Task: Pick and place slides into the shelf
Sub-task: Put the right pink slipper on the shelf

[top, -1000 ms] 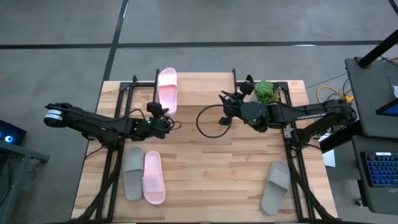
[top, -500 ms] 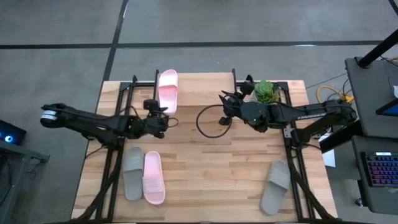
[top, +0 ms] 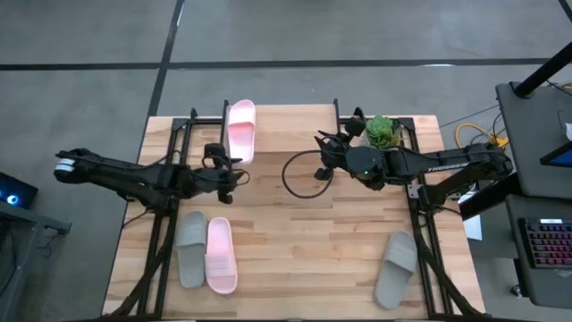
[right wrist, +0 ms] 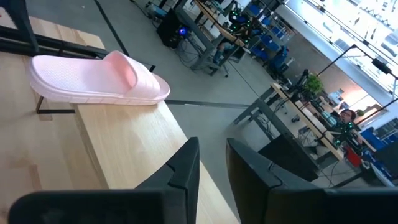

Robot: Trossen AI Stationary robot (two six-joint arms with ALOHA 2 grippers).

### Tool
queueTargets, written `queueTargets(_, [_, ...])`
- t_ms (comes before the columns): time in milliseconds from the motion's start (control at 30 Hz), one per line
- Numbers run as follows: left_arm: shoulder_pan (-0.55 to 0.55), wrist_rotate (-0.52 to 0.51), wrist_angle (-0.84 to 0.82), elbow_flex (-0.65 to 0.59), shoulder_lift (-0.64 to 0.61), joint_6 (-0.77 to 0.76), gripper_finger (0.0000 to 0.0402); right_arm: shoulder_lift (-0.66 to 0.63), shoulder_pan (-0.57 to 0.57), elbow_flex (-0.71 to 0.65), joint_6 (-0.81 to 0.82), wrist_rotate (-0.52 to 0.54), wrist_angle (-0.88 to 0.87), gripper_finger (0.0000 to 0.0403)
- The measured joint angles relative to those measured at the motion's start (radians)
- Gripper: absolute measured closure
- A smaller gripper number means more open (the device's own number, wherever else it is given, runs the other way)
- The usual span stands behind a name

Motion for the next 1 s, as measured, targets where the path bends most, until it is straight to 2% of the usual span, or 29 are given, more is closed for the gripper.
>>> queueTargets(67, [0.003, -0.039, 0.004, 0.014, -0.015, 0.0, 0.0211, 0.0, 0.0, 0.0, 0.0, 0.0, 0.0, 0.0329])
queueTargets(167, [0.033, -0.193, 0.011, 0.034, -0.012, 0.053, 0.0212, 0.0, 0.0, 0.0, 0.001, 0.0, 0.0, 0.0325])
queueTargets(233, [0.071, -0.218, 0.009, 0.052, 0.007, 0.112, 0.0213, 0.0, 0.0, 0.0, 0.001, 0.0, 0.001, 0.0323])
queueTargets(500, [0.307, -0.092, 0.008, 0.173, 0.182, 0.279, 0.0213, 0.0, 0.0, 0.0, 0.002, 0.0, 0.0, 0.0333])
queueTargets(667, [0.414, -0.039, 0.008, 0.245, 0.246, 0.373, 0.0213, 0.0, 0.0, 0.0, -0.001, 0.0, -0.001, 0.0333])
queueTargets(733, [0.456, 0.017, -0.011, 0.272, 0.267, 0.375, 0.0213, 0.0, 0.0, 0.0, -0.009, 0.0, -0.002, 0.033])
queueTargets(833, [0.499, 0.063, -0.062, 0.293, 0.304, 0.374, 0.0213, 0.0, 0.0, 0.0, -0.016, 0.0, -0.004, 0.0326])
queueTargets(1000, [0.517, 0.066, -0.07, 0.303, 0.353, 0.396, 0.0213, 0.0, 0.0, 0.0, -0.016, 0.0, -0.008, 0.0324])
